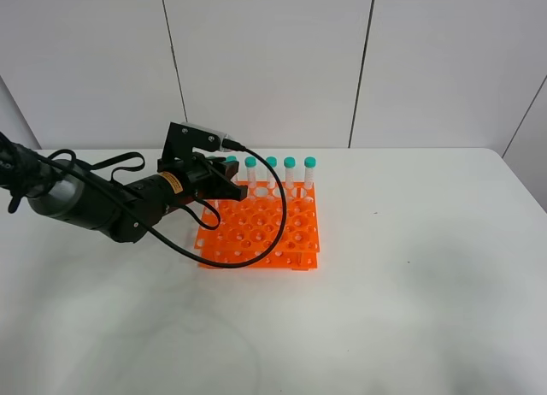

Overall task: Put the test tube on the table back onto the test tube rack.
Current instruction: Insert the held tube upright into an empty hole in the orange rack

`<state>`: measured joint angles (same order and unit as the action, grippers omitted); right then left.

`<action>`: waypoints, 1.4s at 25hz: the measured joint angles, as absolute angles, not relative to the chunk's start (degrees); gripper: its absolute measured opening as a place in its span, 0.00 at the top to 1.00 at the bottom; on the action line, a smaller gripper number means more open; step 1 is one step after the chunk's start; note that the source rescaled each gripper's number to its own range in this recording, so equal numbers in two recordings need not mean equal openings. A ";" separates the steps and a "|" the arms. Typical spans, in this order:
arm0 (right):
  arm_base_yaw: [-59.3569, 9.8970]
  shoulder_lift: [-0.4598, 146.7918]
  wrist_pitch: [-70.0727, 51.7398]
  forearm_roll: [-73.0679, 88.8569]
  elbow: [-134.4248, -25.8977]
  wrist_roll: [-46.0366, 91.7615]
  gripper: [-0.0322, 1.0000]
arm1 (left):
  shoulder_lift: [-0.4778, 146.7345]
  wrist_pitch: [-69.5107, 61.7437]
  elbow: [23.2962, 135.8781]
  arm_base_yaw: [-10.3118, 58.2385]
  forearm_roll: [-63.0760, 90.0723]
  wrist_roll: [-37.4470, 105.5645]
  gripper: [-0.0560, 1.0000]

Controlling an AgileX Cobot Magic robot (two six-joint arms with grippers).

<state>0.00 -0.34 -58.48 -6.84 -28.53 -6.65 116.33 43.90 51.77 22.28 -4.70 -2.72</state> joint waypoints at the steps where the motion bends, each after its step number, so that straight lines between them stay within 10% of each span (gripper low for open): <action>1: 0.00 -0.34 -58.48 -6.84 -28.53 -6.65 0.16 | 116.45 43.90 51.77 22.28 -4.70 -2.72 0.95; 35: 0.00 -0.34 -58.48 -6.90 -28.53 -6.65 0.16 | 119.42 46.20 51.82 22.28 -4.70 -3.94 0.92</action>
<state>0.00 -0.34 -58.48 -6.90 -28.53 -6.65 119.42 46.20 51.82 22.28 -4.70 -3.94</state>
